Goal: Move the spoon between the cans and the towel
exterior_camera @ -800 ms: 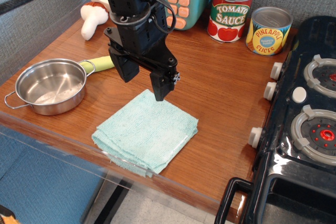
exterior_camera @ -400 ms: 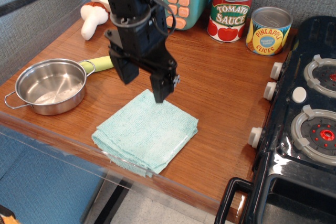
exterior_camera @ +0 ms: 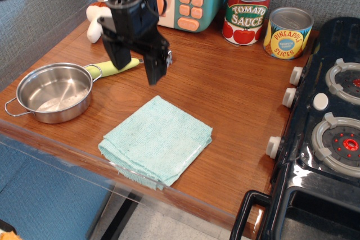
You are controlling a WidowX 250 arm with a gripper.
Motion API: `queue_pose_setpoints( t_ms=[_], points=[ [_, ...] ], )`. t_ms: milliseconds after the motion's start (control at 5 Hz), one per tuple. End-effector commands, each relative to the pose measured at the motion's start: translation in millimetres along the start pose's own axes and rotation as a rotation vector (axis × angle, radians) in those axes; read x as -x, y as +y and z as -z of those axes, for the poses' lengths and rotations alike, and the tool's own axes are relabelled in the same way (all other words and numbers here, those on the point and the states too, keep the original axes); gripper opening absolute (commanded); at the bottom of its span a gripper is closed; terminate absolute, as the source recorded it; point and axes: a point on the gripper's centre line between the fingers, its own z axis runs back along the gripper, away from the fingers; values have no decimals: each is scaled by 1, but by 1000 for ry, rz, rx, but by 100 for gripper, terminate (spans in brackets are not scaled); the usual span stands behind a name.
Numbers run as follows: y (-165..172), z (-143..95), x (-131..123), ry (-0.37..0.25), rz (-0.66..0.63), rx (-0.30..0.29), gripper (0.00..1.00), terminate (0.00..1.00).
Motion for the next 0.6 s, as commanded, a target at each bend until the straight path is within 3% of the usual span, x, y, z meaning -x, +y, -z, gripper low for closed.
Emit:
queue_pose_setpoints(
  t_ms=[0,400],
  points=[
    [57,1,-42,-27,138,-85,100,0],
    [92,34,-33,31,146,-21,100,0]
  ],
)
